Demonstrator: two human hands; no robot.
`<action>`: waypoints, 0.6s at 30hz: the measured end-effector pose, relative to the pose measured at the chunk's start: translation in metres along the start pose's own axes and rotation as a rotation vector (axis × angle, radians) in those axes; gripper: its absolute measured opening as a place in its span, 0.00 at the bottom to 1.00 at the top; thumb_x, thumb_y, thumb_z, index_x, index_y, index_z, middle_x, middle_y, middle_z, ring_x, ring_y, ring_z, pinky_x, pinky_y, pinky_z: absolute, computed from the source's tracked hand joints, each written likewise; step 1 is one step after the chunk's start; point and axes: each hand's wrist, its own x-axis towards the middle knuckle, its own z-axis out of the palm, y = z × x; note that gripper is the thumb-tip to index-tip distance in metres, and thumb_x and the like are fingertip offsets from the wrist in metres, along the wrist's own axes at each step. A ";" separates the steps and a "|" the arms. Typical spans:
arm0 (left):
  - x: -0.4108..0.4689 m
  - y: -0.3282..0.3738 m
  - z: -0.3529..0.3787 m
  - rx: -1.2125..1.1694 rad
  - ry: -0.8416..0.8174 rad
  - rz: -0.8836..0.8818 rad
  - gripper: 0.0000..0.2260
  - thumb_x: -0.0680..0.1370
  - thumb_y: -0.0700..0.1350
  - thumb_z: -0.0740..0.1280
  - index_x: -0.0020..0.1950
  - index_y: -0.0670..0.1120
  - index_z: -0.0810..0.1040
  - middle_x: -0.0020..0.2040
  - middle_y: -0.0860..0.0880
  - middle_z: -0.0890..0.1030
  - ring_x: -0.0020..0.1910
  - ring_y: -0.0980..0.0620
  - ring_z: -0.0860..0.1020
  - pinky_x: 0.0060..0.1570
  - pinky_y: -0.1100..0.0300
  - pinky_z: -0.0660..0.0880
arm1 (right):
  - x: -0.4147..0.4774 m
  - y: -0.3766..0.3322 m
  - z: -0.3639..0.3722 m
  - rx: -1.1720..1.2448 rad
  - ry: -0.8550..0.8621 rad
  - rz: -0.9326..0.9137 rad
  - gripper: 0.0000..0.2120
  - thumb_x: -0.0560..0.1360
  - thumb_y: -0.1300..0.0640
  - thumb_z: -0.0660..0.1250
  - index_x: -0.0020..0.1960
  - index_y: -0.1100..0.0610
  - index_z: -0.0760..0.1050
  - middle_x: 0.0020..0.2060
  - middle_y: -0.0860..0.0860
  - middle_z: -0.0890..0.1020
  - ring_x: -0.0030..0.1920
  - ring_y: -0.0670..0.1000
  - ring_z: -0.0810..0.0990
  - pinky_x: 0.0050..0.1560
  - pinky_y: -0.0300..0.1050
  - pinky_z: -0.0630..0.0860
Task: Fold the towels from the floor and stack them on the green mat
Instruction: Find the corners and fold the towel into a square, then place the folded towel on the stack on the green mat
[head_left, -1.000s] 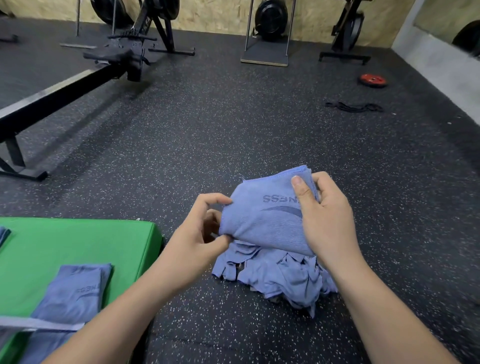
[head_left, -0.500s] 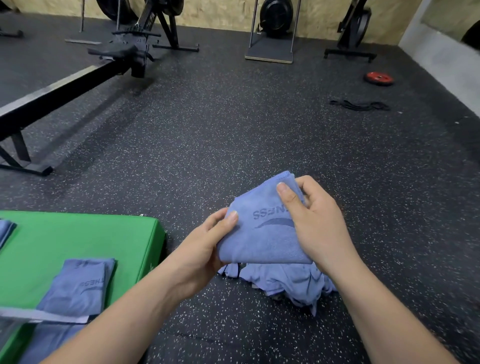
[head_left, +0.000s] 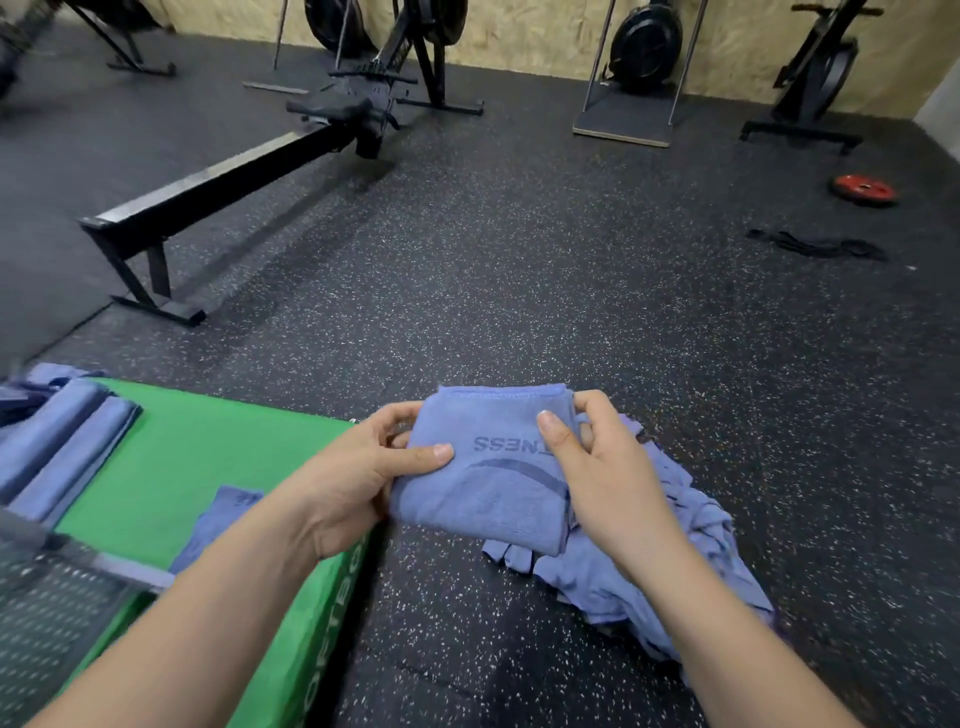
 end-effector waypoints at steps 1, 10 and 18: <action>-0.006 0.007 -0.013 0.008 0.018 0.025 0.37 0.68 0.33 0.81 0.74 0.48 0.75 0.60 0.40 0.87 0.50 0.47 0.87 0.46 0.57 0.85 | 0.002 -0.005 0.015 0.015 -0.033 -0.008 0.09 0.85 0.41 0.64 0.55 0.46 0.73 0.39 0.39 0.83 0.40 0.45 0.81 0.43 0.48 0.75; -0.084 -0.014 -0.164 0.040 0.295 0.114 0.32 0.76 0.36 0.74 0.76 0.60 0.74 0.66 0.44 0.85 0.65 0.41 0.84 0.64 0.46 0.81 | -0.018 -0.014 0.177 0.135 -0.345 0.040 0.17 0.76 0.35 0.65 0.58 0.45 0.74 0.48 0.48 0.87 0.50 0.56 0.86 0.54 0.69 0.82; -0.125 -0.115 -0.283 0.161 0.615 0.013 0.24 0.82 0.31 0.68 0.70 0.56 0.77 0.60 0.47 0.87 0.59 0.53 0.86 0.58 0.58 0.80 | -0.063 0.035 0.323 0.160 -0.625 0.342 0.05 0.84 0.55 0.69 0.57 0.48 0.75 0.48 0.54 0.85 0.46 0.54 0.88 0.39 0.57 0.87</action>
